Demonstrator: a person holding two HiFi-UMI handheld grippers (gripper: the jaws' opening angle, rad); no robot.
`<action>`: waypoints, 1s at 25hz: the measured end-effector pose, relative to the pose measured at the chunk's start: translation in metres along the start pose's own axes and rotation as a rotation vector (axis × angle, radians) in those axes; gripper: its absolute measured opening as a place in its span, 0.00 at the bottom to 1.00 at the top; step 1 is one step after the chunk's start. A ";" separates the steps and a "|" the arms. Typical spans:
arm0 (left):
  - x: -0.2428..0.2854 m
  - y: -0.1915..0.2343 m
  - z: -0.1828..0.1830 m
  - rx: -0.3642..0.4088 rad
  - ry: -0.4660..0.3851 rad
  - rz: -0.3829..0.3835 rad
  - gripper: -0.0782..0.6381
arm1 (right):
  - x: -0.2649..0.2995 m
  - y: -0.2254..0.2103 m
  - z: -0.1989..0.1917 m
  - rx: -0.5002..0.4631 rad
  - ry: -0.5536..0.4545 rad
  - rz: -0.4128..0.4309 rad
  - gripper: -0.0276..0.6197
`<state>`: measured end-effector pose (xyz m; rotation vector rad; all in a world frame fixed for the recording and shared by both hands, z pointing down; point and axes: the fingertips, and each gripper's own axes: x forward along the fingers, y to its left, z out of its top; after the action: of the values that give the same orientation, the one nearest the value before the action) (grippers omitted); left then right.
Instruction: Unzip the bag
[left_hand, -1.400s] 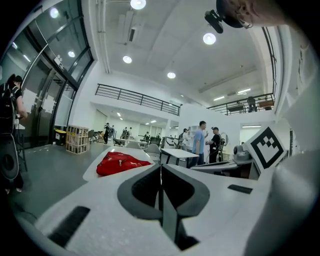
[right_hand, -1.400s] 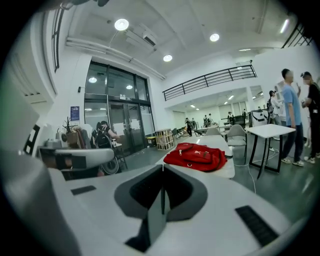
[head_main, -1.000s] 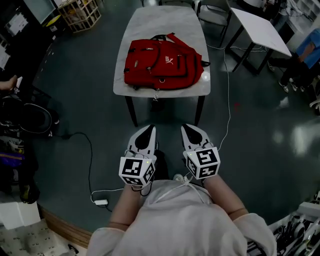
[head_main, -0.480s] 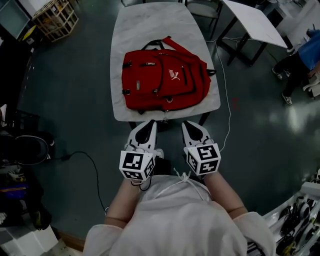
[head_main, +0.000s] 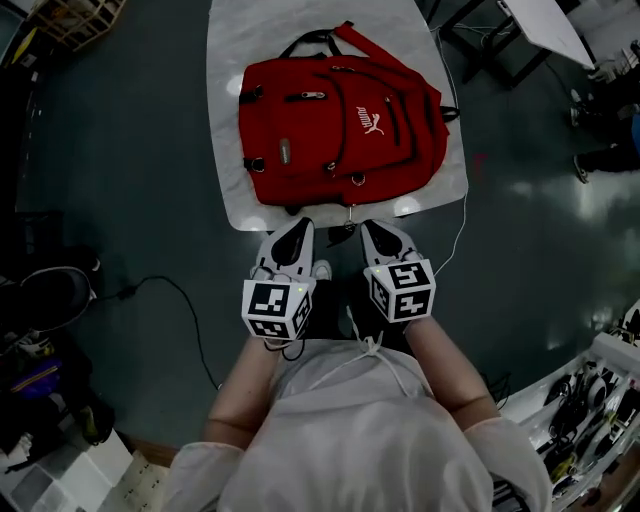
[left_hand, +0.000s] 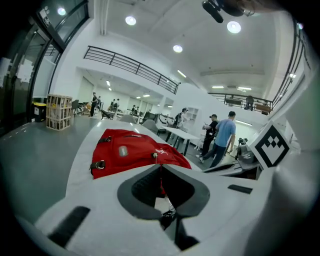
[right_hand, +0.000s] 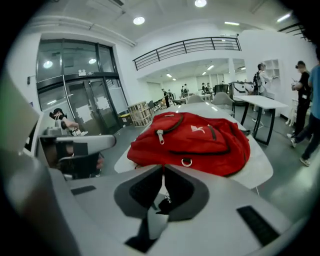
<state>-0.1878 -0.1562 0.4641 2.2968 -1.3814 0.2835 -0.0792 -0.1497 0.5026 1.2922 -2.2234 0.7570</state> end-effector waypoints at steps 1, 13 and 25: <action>0.006 0.003 -0.007 -0.003 0.016 0.003 0.14 | 0.008 -0.001 -0.006 0.010 0.026 0.011 0.09; 0.076 0.025 -0.065 -0.024 0.102 0.038 0.14 | 0.085 -0.019 -0.068 0.063 0.237 0.084 0.16; 0.110 0.034 -0.100 -0.022 0.199 0.086 0.14 | 0.103 -0.029 -0.076 0.027 0.300 0.046 0.10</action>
<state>-0.1601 -0.2091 0.6042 2.1302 -1.3762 0.5068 -0.0925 -0.1767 0.6307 1.0639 -2.0124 0.9350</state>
